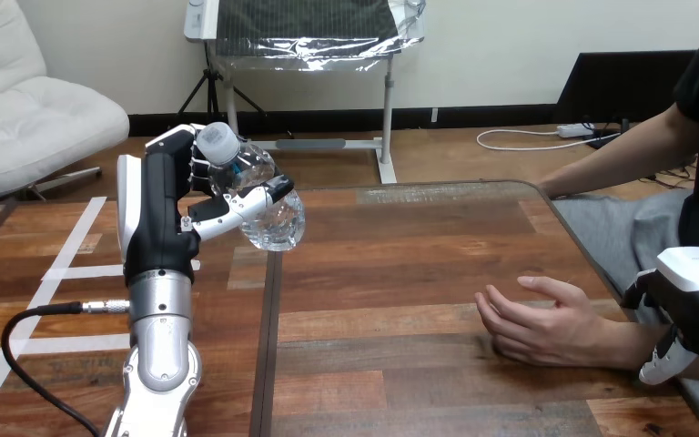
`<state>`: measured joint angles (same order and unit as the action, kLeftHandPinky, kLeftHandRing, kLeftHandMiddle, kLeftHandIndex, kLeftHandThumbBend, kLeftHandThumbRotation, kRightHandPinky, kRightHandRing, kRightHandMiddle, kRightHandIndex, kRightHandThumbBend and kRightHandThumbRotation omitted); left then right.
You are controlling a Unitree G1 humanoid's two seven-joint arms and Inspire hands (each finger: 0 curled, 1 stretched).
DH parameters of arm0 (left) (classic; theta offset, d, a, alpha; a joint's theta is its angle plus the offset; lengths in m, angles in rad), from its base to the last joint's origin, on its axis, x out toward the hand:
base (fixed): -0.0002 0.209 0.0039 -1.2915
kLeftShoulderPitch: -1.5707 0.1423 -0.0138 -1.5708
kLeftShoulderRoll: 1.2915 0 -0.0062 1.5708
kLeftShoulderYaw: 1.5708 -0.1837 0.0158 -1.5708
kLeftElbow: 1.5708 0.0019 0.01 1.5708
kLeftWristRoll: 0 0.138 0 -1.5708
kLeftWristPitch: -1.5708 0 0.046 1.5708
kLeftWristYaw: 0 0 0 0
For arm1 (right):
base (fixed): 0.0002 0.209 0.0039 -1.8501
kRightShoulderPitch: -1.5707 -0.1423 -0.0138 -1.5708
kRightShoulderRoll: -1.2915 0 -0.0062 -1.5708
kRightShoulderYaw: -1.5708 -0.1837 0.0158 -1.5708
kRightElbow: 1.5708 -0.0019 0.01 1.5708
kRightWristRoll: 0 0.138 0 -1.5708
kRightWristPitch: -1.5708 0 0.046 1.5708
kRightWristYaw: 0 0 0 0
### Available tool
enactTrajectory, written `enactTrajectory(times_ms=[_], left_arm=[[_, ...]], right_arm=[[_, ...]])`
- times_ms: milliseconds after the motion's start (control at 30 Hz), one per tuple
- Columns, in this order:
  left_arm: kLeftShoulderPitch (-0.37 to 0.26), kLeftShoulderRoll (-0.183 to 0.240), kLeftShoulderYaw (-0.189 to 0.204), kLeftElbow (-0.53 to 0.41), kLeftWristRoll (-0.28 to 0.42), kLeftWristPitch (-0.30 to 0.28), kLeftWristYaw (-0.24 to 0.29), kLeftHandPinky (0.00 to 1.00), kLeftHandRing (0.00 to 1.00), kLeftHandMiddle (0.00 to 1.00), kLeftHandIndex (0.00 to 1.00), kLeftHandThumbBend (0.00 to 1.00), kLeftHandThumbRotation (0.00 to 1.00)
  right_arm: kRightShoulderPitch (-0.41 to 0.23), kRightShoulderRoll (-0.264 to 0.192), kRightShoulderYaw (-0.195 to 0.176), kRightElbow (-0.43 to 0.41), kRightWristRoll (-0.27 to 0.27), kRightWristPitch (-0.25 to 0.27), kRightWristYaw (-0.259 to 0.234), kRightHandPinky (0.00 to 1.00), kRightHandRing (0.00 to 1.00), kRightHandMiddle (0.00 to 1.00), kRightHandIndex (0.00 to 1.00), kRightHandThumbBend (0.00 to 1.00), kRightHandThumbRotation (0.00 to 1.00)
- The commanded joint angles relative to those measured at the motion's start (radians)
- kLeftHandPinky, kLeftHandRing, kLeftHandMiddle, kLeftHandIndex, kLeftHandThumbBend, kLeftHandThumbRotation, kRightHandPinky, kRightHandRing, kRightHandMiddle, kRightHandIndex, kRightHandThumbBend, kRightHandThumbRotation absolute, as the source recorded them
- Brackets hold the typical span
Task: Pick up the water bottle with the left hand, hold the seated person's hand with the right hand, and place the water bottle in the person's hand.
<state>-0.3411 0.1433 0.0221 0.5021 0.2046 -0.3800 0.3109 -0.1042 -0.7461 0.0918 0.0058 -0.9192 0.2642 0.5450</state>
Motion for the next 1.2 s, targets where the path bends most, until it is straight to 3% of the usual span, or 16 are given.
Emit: enactTrajectory(times_ms=[0, 600, 1167], left_arm=[[-0.049, 0.009, 0.014, -0.059, -0.002, -0.049, 0.003, 0.39, 0.43, 0.46, 0.46, 0.72, 0.00], [-0.052, 0.012, 0.018, -0.050, -0.002, -0.064, 0.000, 0.38, 0.42, 0.46, 0.46, 0.72, 0.00], [-0.046, 0.009, 0.018, -0.068, -0.002, -0.050, -0.002, 0.37, 0.42, 0.46, 0.46, 0.73, 0.00]], right_arm=[[-0.074, -0.027, -0.001, -0.013, 0.001, 0.001, -0.021, 0.68, 0.79, 0.82, 0.79, 0.64, 0.00], [-0.065, -0.027, -0.006, -0.012, 0.011, -0.004, -0.026, 0.67, 0.78, 0.82, 0.78, 0.57, 0.00], [-0.069, -0.032, 0.001, 0.012, 0.014, -0.011, -0.042, 0.64, 0.73, 0.78, 0.76, 0.58, 0.00]])
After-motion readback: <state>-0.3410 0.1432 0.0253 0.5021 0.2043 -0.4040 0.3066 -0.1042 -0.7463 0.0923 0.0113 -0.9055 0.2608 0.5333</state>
